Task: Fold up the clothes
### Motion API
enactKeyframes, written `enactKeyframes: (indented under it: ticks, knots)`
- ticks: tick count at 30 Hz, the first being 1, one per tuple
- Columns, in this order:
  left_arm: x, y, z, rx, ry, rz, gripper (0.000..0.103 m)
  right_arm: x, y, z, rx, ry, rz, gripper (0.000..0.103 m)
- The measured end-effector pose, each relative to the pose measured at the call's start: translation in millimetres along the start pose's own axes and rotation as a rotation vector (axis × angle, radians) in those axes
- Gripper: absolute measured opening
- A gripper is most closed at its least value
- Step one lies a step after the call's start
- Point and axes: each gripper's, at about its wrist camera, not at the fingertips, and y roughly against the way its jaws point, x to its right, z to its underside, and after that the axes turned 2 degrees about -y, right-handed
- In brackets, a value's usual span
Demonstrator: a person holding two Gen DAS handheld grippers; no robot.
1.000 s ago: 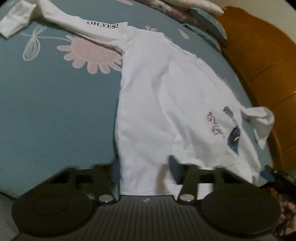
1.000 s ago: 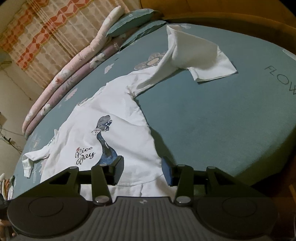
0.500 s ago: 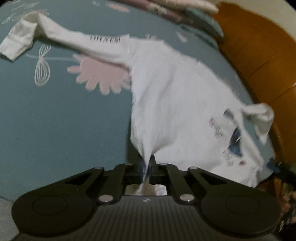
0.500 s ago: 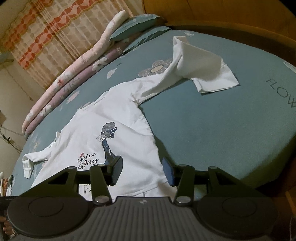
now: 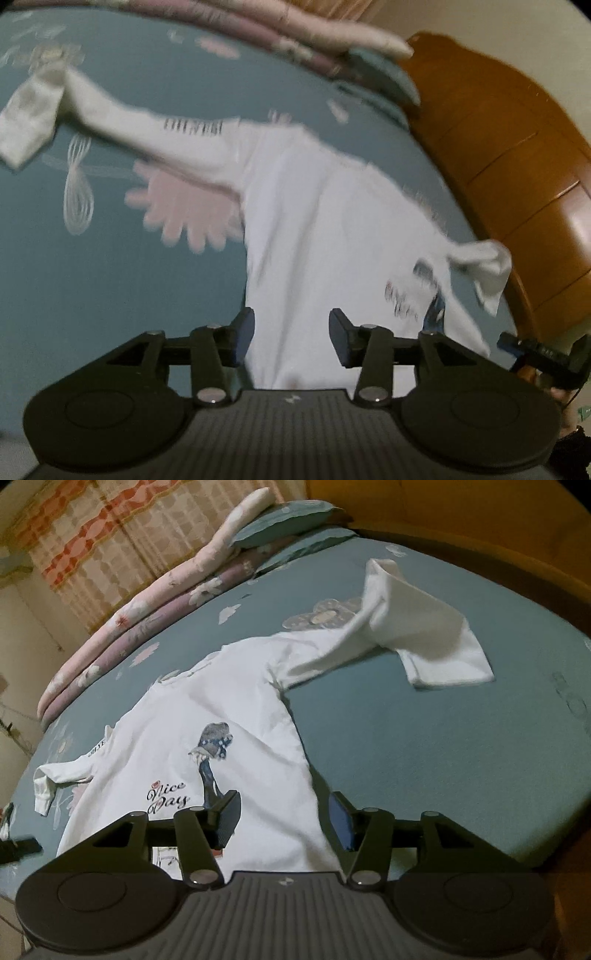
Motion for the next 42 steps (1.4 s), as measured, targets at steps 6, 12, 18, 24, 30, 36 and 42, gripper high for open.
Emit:
enactKeyframes:
  ticks: [6,12,18,24,30,36,42]
  knots:
    - [-20,-55,-37,0.016,0.083,0.032,0.046,-8,-37,-50,-0.029,0.07,-0.04,0.058]
    - [-38,-115,-52,-0.025,0.196,0.093,0.046,7,-96,-93,-0.107,-0.015,-0.132,0.059]
    - [-62,-143,-58,-0.019,0.298,0.134,0.049,23,-141,-105,-0.133,-0.13,-0.189,0.061]
    - [-67,-145,-68,0.005,0.3,0.106,0.051,38,-180,-115,-0.15,-0.236,-0.239,0.064]
    - [-78,-132,-69,0.038,0.287,0.037,0.061,42,-183,-113,-0.119,-0.287,-0.26,0.065]
    - [-87,-155,-76,0.125,0.376,0.119,0.066,47,-188,-112,-0.088,-0.331,-0.281,0.065]
    - [-84,-164,-77,0.178,0.385,0.112,0.04,47,-197,-119,-0.062,-0.313,-0.274,0.052]
